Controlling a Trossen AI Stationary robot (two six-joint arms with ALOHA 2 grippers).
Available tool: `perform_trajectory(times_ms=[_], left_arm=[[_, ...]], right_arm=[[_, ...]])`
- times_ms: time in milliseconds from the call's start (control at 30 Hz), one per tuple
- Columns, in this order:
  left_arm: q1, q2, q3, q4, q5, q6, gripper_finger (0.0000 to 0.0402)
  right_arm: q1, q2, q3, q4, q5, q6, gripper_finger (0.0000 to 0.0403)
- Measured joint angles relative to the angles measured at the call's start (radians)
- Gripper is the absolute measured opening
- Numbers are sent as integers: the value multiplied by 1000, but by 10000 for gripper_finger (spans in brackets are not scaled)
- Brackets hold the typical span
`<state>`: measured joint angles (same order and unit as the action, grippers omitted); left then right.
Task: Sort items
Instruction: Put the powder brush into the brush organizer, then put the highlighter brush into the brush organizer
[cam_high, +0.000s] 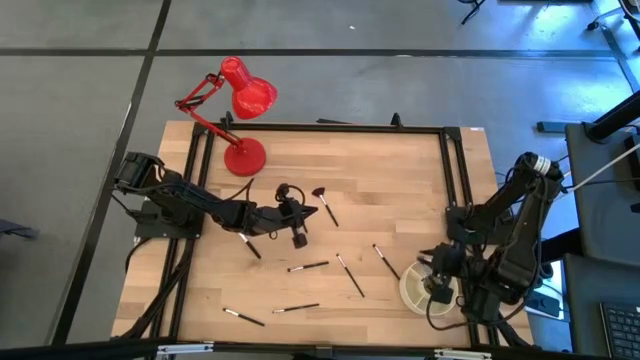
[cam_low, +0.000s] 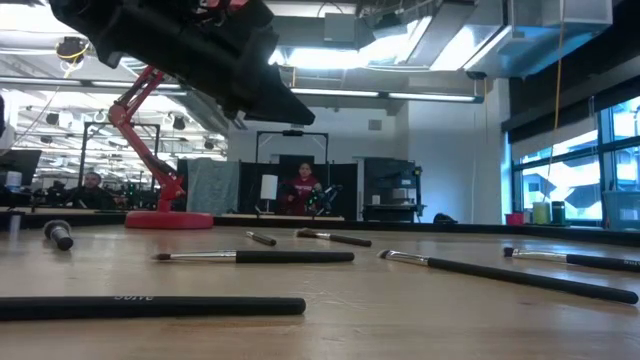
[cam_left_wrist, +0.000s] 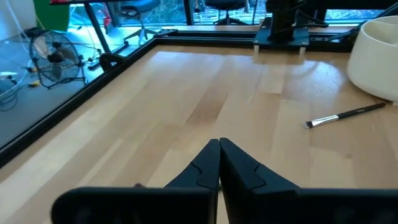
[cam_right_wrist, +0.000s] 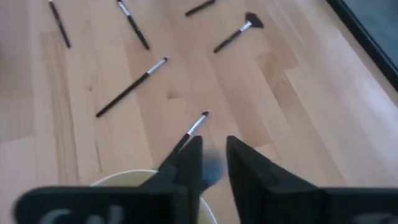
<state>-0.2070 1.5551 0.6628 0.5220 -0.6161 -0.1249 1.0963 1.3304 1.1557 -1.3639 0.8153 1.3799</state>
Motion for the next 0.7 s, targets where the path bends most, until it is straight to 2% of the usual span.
perform_trajectory(times_ms=[167,333,567,700], left_arm=[[-5,0,0,-1,-11,-1,9],[-8,0,0,-1,-11,-14,2],[22,0,0,-2,-17,-83,5],[33,0,0,-2,40,-108,4]], right_arm=[[-39,-37,0,-6,2,33,138],[-157,-64,35,-7,18,45,156],[-462,-66,118,28,10,-108,146],[-661,-58,91,198,-26,-297,139]])
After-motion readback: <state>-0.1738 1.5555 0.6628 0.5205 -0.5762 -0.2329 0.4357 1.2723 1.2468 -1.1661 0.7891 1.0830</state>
